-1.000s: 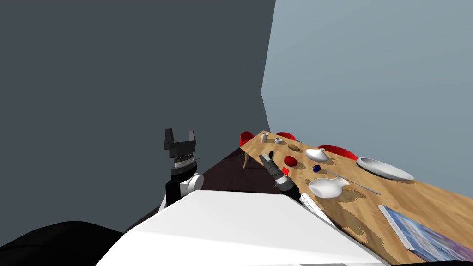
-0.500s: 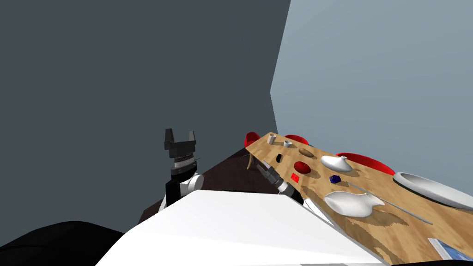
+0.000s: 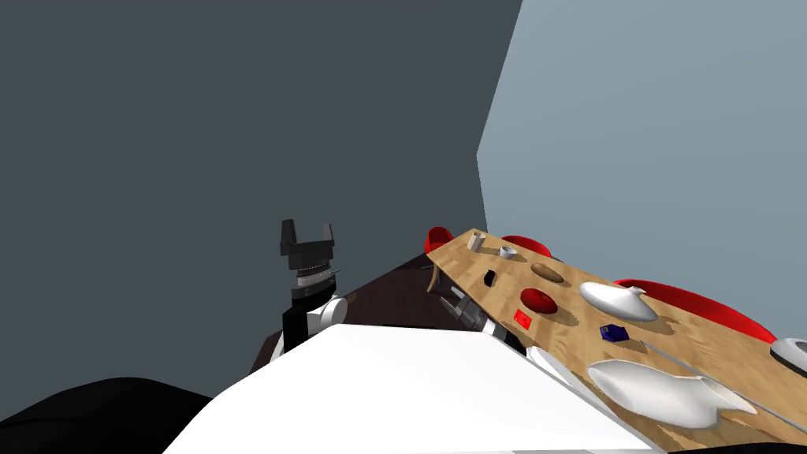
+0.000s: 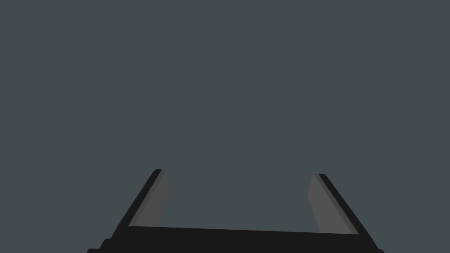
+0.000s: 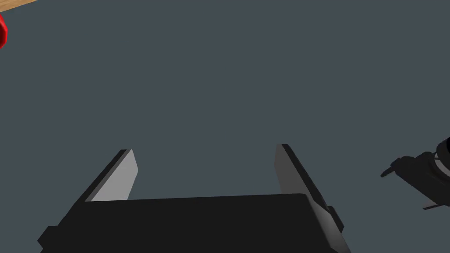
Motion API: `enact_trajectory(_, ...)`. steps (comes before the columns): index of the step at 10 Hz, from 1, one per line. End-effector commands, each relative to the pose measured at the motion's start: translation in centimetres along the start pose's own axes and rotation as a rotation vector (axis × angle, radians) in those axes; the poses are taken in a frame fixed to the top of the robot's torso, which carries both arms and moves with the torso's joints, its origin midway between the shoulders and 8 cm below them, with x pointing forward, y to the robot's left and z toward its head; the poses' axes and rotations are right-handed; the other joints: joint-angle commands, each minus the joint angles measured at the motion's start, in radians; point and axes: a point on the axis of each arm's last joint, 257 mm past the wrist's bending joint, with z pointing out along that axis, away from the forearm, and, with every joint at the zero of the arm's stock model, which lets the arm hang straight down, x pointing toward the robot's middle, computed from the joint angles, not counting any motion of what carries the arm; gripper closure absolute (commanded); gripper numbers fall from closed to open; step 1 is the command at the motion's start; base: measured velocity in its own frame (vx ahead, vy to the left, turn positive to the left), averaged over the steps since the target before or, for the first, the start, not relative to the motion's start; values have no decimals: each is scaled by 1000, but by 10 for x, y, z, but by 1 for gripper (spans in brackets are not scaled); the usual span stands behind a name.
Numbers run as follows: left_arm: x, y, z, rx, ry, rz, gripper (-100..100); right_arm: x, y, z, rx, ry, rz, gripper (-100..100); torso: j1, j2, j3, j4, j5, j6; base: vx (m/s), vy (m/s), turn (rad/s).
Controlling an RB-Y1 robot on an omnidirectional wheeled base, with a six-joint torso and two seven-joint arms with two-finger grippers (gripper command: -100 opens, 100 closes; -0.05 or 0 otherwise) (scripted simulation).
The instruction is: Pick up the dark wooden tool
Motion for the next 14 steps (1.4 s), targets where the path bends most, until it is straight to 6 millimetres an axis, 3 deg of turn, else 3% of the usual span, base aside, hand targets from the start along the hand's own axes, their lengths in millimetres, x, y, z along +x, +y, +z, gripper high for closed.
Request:
enact_trajectory(1,0,0,0,0,0,0,0,35,-4,-19,4,107,-68,-100,0,0,0,0,0,0,40,17,197)
enact_trajectory(2,0,0,0,0,0,0,0,40,-3,-19,-2,125,-91,-100,0,0,0,0,0,-1,38,10,152)
enact_trajectory(3,0,0,0,0,0,0,0,67,-11,-39,-2,215,-145,-100,0,0,0,0,0,0,40,8,329)
enact_trajectory(4,0,0,0,0,0,0,0,71,-11,-40,-8,229,-162,-100,-1,0,0,0,0,-1,38,-2,116)
enact_trajectory(5,0,0,0,0,0,0,0,96,-19,-62,-11,316,-212,-100,-1,-1,0,0,0,0,53,10,223)
enact_trajectory(6,0,0,0,0,0,0,0,100,-18,-63,-18,331,-231,-100,-1,-1,-1,0,0,-1,45,0,137)
enact_trajectory(7,0,0,0,0,0,0,0,123,-27,-88,-26,418,-282,-100,-1,-1,-1,0,0,0,59,-3,273)
enact_trajectory(8,0,0,0,0,0,0,0,127,-26,-90,-36,435,-303,-100,-1,-2,-1,0,0,-1,48,-8,128)
enact_trajectory(9,0,0,0,0,0,0,0,148,-34,-117,-50,521,-354,-100,-1,-1,-1,0,0,0,56,-5,272)
enact_trajectory(10,0,0,0,0,0,0,0,151,-34,-119,-58,534,-371,-100,-1,-2,-1,0,0,-1,48,-16,133)
enact_trajectory(11,0,0,0,0,0,0,0,169,-42,-147,-77,619,-422,-100,-2,-1,-1,0,0,0,51,-8,237)
enact_trajectory(12,0,0,0,0,0,0,0,171,-42,-149,-85,630,-435,-100,-1,-2,-1,0,0,-1,51,-14,145)
enact_trajectory(13,0,0,0,0,0,0,0,188,-50,-179,-111,716,-489,-100,-1,-2,-1,0,0,0,70,-14,258)
enact_trajectory(14,0,0,0,0,0,0,0,189,-50,-180,-116,722,-496,-100,-2,-3,-1,0,0,0,54,-22,124)
